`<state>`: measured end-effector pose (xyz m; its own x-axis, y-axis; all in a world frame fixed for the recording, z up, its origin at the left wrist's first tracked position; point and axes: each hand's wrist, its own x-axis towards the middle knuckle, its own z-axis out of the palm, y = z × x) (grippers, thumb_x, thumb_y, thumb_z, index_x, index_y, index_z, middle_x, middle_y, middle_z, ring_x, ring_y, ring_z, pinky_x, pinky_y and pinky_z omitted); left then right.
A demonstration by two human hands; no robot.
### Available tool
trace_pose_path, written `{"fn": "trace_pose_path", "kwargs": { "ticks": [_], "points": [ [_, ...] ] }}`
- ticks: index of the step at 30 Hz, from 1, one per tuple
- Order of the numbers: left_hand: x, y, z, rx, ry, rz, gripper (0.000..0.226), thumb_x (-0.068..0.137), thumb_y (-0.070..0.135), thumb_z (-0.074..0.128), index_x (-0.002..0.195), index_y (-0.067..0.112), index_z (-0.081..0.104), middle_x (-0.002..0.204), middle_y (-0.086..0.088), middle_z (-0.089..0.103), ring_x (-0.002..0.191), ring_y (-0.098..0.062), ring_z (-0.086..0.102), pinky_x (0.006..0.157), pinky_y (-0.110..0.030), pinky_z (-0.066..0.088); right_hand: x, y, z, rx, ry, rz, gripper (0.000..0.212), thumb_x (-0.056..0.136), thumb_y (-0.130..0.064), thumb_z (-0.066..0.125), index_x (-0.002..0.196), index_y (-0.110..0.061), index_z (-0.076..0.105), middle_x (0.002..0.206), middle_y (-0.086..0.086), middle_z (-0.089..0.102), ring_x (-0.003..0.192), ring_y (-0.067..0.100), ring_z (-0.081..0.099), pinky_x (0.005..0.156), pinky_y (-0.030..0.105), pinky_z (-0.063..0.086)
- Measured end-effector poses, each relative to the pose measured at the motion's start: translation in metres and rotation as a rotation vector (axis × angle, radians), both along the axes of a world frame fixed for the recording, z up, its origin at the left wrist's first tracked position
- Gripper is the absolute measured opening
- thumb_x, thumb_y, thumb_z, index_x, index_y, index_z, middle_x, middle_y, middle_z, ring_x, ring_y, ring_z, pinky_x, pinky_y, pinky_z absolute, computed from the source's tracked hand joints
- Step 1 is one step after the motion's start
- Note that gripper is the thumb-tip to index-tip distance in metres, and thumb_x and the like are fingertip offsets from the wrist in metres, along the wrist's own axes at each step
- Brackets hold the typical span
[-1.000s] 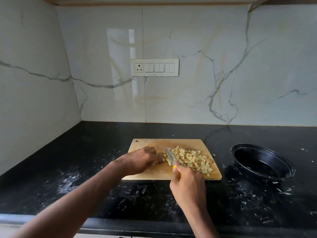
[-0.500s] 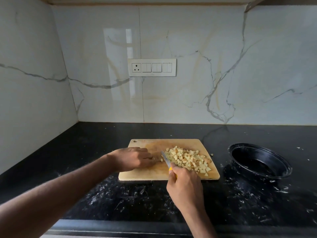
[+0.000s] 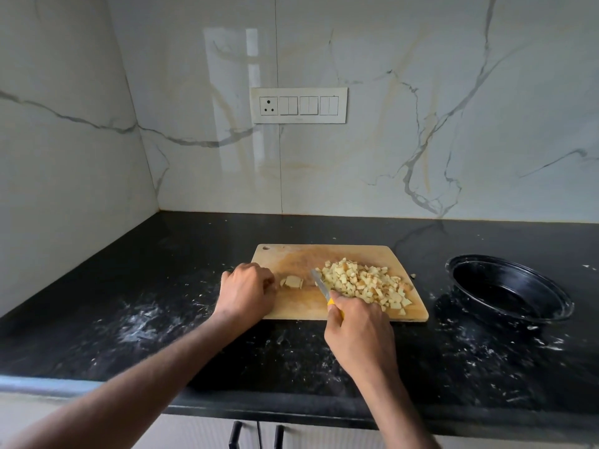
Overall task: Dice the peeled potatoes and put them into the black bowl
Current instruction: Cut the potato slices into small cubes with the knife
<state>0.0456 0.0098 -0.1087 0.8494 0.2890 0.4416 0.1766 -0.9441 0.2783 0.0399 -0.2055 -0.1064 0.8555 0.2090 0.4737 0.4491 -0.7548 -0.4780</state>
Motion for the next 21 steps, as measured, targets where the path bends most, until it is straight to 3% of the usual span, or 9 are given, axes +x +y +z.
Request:
{"fn": "trace_pose_path", "kwargs": {
  "ticks": [2,4,6,8,11,14,21],
  "points": [
    [0.004,-0.008,0.002,-0.029,0.013,0.082,0.016,0.091,0.034,0.062,0.094,0.028,0.076,0.098,0.008,0.069,0.101,-0.019,0.058,0.086,-0.040,0.034,0.000,-0.001,-0.001,-0.016,0.001,0.006,0.036,0.097,-0.035,0.054,0.131,-0.030,0.064,0.096,-0.003,0.077,0.080,0.016,0.070,0.071,0.031,0.059],
    [0.008,-0.017,0.004,-0.038,0.031,0.126,0.018,0.092,0.032,0.060,0.096,0.029,0.077,0.098,0.008,0.069,0.103,-0.019,0.057,0.090,-0.042,0.032,0.000,-0.001,-0.001,-0.030,0.002,0.027,0.035,0.098,-0.034,0.054,0.131,-0.031,0.064,0.095,-0.005,0.076,0.074,0.012,0.068,0.064,0.022,0.054],
    [0.009,-0.025,0.005,-0.038,0.051,0.150,0.021,0.092,0.028,0.057,0.097,0.029,0.076,0.098,0.006,0.069,0.101,-0.021,0.058,0.093,-0.043,0.034,-0.001,-0.001,-0.001,-0.056,-0.010,0.055,0.033,0.098,-0.033,0.054,0.129,-0.031,0.066,0.089,-0.007,0.076,0.057,0.005,0.055,0.049,0.006,0.035],
    [0.007,-0.029,0.005,-0.074,0.041,0.179,0.022,0.090,0.025,0.053,0.093,0.026,0.076,0.093,0.005,0.067,0.098,-0.023,0.060,0.092,-0.043,0.035,-0.001,-0.001,-0.001,-0.089,-0.025,0.068,0.030,0.099,-0.032,0.054,0.125,-0.030,0.069,0.084,-0.009,0.076,0.046,0.004,0.042,0.041,0.007,0.023],
    [0.005,-0.036,0.009,-0.134,0.060,0.238,0.031,0.089,0.049,0.056,0.088,0.024,0.073,0.084,0.007,0.060,0.099,-0.021,0.057,0.096,-0.047,0.037,0.001,0.001,-0.004,-0.097,-0.032,0.079,0.029,0.098,-0.032,0.054,0.121,-0.028,0.071,0.089,-0.011,0.076,0.045,0.005,0.044,0.041,0.007,0.024],
    [0.006,-0.048,0.012,-0.103,0.120,0.274,0.052,0.079,0.078,0.053,0.091,0.030,0.070,0.091,0.010,0.059,0.106,-0.016,0.050,0.095,-0.052,0.031,0.002,0.000,-0.003,-0.070,-0.024,0.065,0.031,0.098,-0.032,0.054,0.124,-0.030,0.069,0.086,-0.009,0.076,0.055,0.008,0.057,0.046,0.008,0.026],
    [0.019,-0.057,0.008,-0.123,0.110,0.254,0.033,0.081,0.062,0.063,0.095,0.033,0.073,0.094,0.012,0.066,0.108,-0.016,0.052,0.093,-0.051,0.030,0.000,-0.001,-0.003,-0.053,-0.023,0.054,0.033,0.097,-0.031,0.056,0.127,-0.030,0.067,0.096,-0.012,0.076,0.069,0.007,0.069,0.051,0.008,0.031]
  ]
}}
